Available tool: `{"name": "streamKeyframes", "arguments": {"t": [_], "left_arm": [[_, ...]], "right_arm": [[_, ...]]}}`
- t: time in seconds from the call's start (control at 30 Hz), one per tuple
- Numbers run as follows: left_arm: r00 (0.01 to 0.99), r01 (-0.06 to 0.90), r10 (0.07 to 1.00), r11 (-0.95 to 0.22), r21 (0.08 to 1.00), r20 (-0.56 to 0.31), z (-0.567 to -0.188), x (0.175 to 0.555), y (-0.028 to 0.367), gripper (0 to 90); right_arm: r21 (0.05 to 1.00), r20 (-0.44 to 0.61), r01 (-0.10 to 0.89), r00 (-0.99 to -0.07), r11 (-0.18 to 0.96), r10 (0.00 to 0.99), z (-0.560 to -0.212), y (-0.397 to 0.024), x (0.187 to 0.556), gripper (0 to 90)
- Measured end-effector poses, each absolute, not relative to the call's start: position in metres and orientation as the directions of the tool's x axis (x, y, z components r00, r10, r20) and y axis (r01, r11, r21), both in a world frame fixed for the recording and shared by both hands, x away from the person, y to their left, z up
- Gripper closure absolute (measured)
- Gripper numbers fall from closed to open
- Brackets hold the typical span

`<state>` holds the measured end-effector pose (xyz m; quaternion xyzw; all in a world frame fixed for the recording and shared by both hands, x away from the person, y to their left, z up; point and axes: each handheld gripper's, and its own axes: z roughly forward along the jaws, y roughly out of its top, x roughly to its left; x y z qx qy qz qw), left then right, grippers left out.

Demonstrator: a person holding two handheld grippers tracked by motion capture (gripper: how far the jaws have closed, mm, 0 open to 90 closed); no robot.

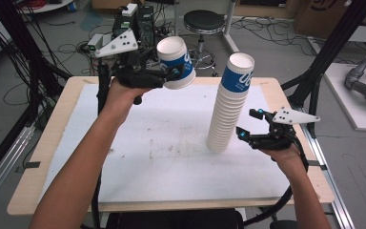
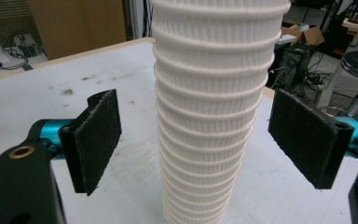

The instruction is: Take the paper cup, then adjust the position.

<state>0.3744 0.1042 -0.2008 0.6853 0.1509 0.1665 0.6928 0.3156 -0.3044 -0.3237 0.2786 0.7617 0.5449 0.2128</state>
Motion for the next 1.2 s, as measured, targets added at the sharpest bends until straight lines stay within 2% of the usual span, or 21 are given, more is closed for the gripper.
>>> {"name": "streamKeyframes", "arguments": {"t": [0.2,0.57,1.2], "left_arm": [[0.889,0.006,0.458,-0.025,1.0,0.007,-0.236,0.366,0.122,26.9],[0.868,0.049,0.496,-0.075,0.996,-0.005,-0.291,0.359,0.137,26.8],[0.867,0.112,0.495,-0.086,0.99,-0.055,-0.329,0.352,0.137,26.6]], "right_arm": [[0.954,-0.032,0.173,-0.751,0.244,0.659,-0.338,-0.301,0.307,17.4],[0.948,0.005,0.211,-0.758,0.238,0.653,-0.361,-0.289,0.303,17.4],[0.94,0.003,0.189,-0.835,0.282,0.55,-0.366,-0.257,0.296,17.5]]}}
